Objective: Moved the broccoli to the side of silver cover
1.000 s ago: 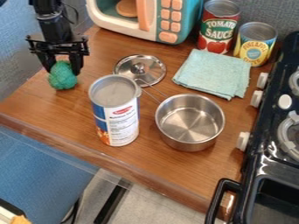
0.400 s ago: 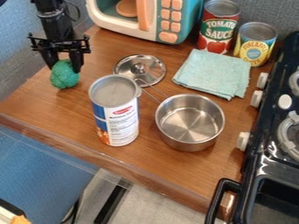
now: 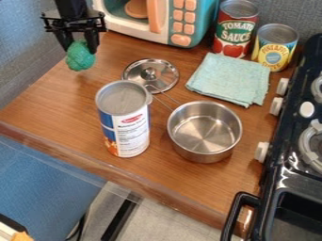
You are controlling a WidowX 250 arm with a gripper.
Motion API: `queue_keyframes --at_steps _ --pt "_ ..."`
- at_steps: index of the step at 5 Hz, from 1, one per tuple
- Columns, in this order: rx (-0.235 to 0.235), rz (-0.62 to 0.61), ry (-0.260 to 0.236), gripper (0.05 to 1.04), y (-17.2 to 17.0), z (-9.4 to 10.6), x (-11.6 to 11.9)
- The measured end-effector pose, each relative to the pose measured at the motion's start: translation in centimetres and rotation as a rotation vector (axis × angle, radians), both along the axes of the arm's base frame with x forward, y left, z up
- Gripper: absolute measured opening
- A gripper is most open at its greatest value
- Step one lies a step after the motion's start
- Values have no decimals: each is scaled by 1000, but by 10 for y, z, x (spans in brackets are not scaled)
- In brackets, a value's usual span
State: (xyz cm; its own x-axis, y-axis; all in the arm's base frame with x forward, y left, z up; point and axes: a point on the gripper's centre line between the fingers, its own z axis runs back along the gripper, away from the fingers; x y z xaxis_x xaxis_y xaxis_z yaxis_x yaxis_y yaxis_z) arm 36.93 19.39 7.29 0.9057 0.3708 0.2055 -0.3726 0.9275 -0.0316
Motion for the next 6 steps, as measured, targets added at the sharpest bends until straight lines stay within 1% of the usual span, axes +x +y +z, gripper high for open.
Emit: queue_keyframes --at_steps 1,2,3,4,5,6 --pt "-4 8 -13 667 5 -2 22" --pt "-11 4 -11 667 5 -9 37" --pt "-12 -9 -13 708 1 -7 41" --pt "-11 -22 3 972 -3 -7 41" --pt "5 -52 -4 1005 -5 8 47" --pt "5 -91 4 1000 -12 23 52"
